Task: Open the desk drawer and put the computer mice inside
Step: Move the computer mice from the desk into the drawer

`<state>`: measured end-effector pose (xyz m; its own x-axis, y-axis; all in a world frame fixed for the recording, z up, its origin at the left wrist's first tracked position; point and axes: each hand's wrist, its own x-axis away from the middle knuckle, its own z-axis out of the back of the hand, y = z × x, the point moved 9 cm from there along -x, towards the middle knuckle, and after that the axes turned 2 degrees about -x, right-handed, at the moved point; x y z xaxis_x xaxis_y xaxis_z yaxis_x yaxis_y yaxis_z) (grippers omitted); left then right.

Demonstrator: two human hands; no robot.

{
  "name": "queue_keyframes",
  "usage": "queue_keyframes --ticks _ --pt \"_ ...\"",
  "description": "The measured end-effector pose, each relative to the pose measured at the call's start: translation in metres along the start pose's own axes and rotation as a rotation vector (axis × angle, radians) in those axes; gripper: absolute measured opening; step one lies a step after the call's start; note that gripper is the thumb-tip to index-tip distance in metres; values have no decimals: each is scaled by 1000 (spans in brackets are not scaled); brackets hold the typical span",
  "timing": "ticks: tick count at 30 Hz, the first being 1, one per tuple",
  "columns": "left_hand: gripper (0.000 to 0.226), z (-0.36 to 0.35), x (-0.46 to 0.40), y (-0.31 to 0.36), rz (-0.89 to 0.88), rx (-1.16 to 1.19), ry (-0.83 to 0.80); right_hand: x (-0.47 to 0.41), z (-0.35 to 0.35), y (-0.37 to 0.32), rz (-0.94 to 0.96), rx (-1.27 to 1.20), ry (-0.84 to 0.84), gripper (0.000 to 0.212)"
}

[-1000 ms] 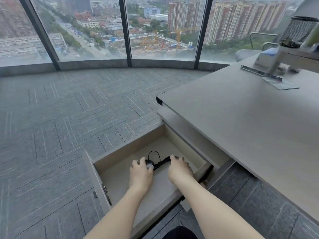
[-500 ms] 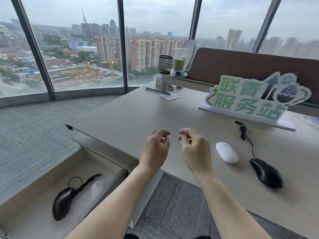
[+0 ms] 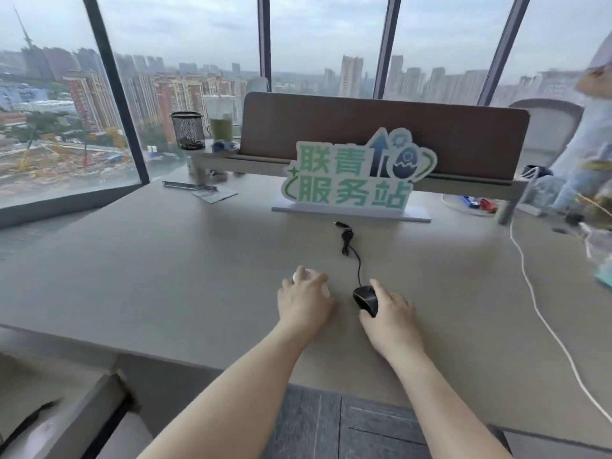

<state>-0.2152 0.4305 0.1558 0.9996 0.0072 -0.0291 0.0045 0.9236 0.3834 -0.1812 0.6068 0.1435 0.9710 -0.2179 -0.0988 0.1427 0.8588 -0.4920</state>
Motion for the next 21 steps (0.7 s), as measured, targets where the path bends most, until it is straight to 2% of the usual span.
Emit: queue_keyframes --ticks 2,7,9,13,17,21 --pt "37 6 -5 -4 14 10 65 0 3 -1 21 -30 20 64" --pt "37 25 5 -27 50 152 146 7 21 -32 123 -210 97 64" --pt "39 67 37 -90 138 273 297 38 16 -107 277 -314 67 62" --pt "43 109 61 -113 64 415 452 54 47 -159 395 -446 151 58" --pt "49 184 122 -219 221 374 650 99 41 -262 566 -624 64 55" --pt "48 225 198 -328 410 284 739 149 3 -348 682 -781 -106 55"
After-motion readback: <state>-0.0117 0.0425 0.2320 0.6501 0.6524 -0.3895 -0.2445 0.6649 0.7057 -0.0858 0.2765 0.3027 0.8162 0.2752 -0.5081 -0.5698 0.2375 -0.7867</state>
